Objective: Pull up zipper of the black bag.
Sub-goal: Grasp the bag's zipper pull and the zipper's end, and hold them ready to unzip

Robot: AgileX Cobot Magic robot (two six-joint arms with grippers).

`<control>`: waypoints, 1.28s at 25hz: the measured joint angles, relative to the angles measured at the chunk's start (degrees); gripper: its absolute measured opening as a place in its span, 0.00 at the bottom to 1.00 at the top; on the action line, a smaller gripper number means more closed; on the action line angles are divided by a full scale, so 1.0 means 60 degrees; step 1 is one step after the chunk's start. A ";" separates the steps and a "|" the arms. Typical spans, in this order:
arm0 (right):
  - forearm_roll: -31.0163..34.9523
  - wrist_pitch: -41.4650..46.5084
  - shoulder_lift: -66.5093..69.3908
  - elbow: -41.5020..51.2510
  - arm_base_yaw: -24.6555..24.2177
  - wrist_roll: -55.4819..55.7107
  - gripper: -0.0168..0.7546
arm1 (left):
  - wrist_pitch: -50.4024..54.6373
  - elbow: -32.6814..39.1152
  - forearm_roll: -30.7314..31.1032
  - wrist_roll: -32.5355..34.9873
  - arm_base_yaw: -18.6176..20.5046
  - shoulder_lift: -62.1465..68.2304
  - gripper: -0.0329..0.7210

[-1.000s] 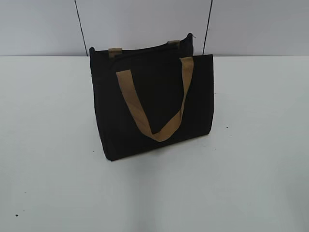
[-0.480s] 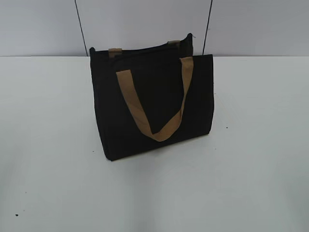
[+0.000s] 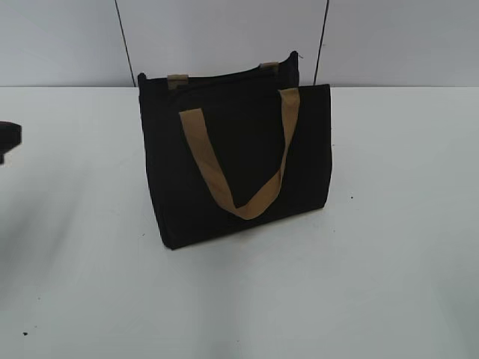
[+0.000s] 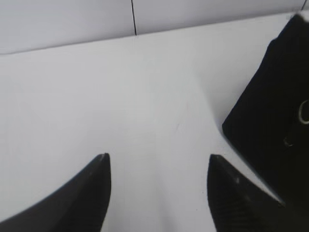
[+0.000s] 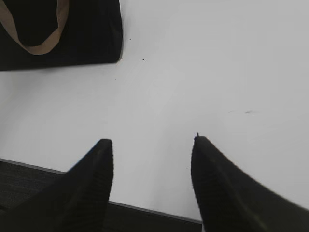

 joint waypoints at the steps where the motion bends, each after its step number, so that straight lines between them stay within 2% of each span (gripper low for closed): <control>1: 0.0000 0.0000 0.0000 0.0000 0.0000 0.0000 0.54 | -0.0210 -0.0111 0.0066 0.0021 -0.0127 0.0640 0.69; 4: 0.0000 0.0000 0.0000 0.0000 0.0000 0.0000 0.54 | -0.0146 -0.0637 0.0156 0.0031 -0.0414 0.2152 0.68; 8: 0.0000 0.0000 0.0000 0.0000 0.0000 0.0000 0.54 | 0.1464 -0.1741 0.0287 0.0200 -0.0456 0.3009 0.67; 10: 0.0000 0.0000 0.0000 0.0000 0.0000 0.0000 0.54 | 0.2315 -0.2278 0.0252 0.0652 -0.0331 0.3101 0.65; 12: 0.0000 0.0000 0.0000 0.0000 0.0000 0.0000 0.54 | 0.3361 -0.2876 -0.0154 0.1525 0.0055 0.3192 0.61; 14: 0.0000 0.0000 0.0000 0.0000 0.0000 0.0000 0.54 | 0.4638 -0.3399 -0.1243 0.2826 0.0718 0.3355 0.60; 17: 0.0000 0.0000 0.0000 0.0000 0.0000 0.0000 0.54 | 0.6434 -0.3998 -0.4060 0.5566 0.2101 0.3728 0.59; 20: 0.0000 0.0000 0.0000 0.0000 0.0000 0.0000 0.54 | 0.7026 -0.4097 -0.6145 0.8462 0.2883 0.4008 0.59; 23: 0.0000 0.0000 0.0000 0.0000 0.0000 0.0000 0.54 | 0.7184 -0.4041 -0.7318 1.0629 0.2870 0.4353 0.59; 27: 0.0000 -0.0012 0.0000 0.0000 0.0000 0.0000 0.54 | 0.7586 -0.3675 -0.9435 1.2990 0.2761 0.5161 0.59; 29: 0.0000 -0.0011 0.0066 -0.0108 0.0000 0.0000 0.54 | 0.7889 -0.3476 -1.0186 1.3898 0.2739 0.5623 0.59; 32: 0.0008 -0.0003 0.0965 -0.0723 0.0000 0.0000 0.54 | 0.7994 -0.3271 -1.0691 1.5199 0.2572 0.6134 0.59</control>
